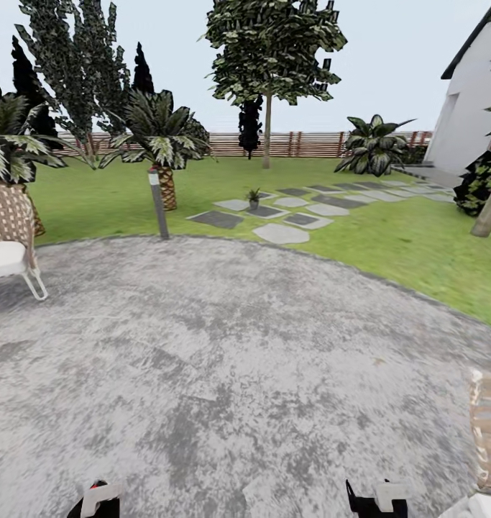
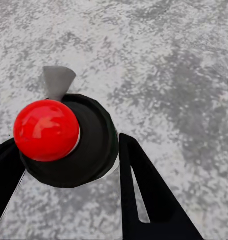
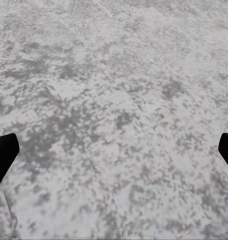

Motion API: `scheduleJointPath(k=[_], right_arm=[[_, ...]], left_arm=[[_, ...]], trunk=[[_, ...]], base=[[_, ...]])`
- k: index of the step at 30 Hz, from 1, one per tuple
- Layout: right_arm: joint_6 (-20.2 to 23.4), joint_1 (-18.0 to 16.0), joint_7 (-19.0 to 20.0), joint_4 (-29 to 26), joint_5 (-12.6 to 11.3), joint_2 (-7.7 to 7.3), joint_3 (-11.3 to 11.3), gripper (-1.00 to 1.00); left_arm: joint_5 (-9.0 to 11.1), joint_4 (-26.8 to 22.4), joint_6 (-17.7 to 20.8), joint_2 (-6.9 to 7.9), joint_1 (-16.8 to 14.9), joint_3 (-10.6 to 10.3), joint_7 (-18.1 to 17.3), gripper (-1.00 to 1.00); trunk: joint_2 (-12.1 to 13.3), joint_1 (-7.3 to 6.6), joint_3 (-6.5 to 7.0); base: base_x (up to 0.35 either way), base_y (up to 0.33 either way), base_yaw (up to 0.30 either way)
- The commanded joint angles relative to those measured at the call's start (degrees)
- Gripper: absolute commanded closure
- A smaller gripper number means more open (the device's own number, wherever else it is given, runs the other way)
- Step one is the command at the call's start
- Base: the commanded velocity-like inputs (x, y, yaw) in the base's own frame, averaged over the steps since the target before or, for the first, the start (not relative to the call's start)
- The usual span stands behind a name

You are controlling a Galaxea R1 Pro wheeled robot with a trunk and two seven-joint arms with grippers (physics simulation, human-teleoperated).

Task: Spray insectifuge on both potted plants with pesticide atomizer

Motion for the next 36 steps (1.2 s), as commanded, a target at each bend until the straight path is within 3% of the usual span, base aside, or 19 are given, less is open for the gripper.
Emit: scheduleJointPath(k=[1,36], right_arm=[[-0.2,0.0,-0.1,0.0,0.5,0.01,-0.4,-1.0],[-0.2,0.0,-0.1,0.0,0.5,0.01,-0.4,-1.0]], left_arm=[[-0.2,0.1,-0.2,-0.01,-0.1,0.1,0.0,1.0],[-0.2,0.1,-0.2,-0.01,-0.1,0.2,0.0,1.0]], trunk=[[0.0,0.02,-0.05],[0.0,0.02,-0.05]], base=[[0.339,0.0,0.231],[0.339,0.0,0.275]])
